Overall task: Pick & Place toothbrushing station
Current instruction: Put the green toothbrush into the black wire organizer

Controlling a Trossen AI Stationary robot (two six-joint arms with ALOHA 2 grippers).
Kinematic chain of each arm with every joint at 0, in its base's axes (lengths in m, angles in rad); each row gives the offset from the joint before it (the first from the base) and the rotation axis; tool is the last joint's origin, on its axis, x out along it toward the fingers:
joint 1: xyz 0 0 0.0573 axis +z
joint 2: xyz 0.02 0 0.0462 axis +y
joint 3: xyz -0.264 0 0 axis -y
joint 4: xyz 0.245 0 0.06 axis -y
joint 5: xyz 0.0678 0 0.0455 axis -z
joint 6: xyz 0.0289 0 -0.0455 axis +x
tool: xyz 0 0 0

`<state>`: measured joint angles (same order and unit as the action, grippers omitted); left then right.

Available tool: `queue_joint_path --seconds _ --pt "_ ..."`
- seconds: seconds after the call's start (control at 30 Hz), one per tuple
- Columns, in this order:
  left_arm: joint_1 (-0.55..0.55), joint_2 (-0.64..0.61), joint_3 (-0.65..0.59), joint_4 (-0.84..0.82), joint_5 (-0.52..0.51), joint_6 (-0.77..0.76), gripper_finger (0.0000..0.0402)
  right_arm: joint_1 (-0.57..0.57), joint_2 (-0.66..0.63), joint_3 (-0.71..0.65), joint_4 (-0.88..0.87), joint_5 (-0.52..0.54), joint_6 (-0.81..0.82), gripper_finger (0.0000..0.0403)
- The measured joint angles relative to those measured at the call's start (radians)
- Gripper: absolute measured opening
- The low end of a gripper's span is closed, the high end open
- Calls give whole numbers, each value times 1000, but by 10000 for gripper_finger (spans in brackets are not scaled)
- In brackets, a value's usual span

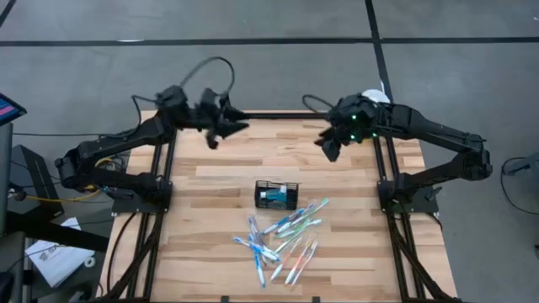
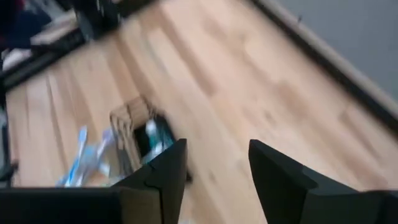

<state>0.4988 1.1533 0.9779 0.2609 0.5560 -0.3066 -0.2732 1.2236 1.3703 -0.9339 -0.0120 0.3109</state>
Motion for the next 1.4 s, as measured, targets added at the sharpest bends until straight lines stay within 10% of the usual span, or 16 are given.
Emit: queue_joint_path --seconds 0.37,0.73,1.4 --pt "-102 6 -1 -547 -306 190 155 161 -21 -168 -204 8 -42 174" --pt "-138 8 -8 -535 -439 144 155 181 -98 -704 223 -194 -49 173" --pt "-135 30 -9 -528 -455 118 155 91 78 -739 427 -372 -189 173"
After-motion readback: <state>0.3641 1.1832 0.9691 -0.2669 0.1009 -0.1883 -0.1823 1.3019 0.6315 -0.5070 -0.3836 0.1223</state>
